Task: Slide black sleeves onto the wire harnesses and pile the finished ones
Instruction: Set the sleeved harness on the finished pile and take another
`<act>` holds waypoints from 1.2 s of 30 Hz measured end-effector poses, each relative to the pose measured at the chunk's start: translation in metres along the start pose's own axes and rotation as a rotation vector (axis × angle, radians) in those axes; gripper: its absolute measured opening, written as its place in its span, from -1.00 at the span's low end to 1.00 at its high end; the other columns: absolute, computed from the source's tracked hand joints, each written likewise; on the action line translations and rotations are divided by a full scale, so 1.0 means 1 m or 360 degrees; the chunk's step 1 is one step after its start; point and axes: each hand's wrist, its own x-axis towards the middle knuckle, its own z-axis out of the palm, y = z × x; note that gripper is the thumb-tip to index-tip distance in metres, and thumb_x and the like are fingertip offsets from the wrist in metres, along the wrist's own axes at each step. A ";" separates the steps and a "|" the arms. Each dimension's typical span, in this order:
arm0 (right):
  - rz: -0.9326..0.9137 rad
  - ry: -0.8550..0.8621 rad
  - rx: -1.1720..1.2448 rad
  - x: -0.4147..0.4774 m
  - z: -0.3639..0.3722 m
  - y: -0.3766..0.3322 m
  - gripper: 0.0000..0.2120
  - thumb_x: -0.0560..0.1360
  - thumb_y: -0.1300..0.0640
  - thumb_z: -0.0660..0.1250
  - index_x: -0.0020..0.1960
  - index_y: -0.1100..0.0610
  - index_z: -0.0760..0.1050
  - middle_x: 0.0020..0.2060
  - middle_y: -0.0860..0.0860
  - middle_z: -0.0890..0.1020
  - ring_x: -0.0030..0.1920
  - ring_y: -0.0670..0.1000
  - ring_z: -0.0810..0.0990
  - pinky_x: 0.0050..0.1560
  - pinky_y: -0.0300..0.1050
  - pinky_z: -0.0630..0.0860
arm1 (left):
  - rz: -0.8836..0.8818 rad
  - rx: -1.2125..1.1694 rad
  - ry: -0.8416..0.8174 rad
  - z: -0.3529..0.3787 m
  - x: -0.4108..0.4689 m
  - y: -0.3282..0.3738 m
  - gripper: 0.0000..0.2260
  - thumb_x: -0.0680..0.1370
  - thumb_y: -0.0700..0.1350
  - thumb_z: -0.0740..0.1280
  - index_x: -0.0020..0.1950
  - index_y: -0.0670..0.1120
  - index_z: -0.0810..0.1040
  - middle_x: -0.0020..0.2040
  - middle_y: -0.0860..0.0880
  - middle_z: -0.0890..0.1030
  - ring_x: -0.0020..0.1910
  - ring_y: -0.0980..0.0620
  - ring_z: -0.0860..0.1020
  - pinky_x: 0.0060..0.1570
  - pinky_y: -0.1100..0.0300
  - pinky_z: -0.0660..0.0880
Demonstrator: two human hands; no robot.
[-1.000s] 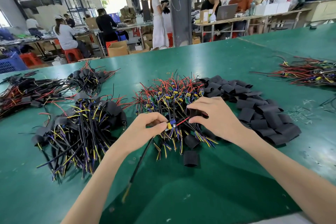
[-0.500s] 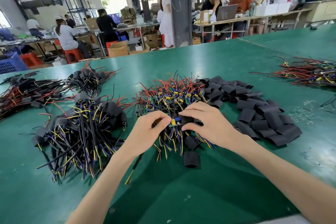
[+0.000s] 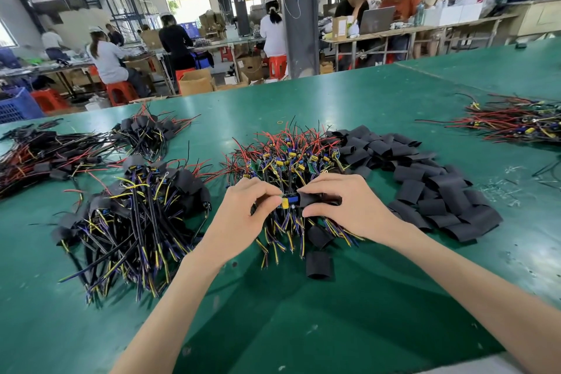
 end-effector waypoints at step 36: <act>-0.0213 0.0208 -0.0227 -0.005 0.014 -0.003 -0.73 0.33 0.11 0.52 -0.04 0.19 0.59 -0.18 -0.17 0.57 -0.14 0.01 0.51 -0.06 -0.07 0.43 | -0.0386 -0.0506 0.0086 0.012 -0.006 0.019 -0.89 0.51 -0.25 0.38 -0.19 -0.09 0.54 -0.27 0.02 0.59 -0.25 0.06 0.51 -0.16 0.28 0.41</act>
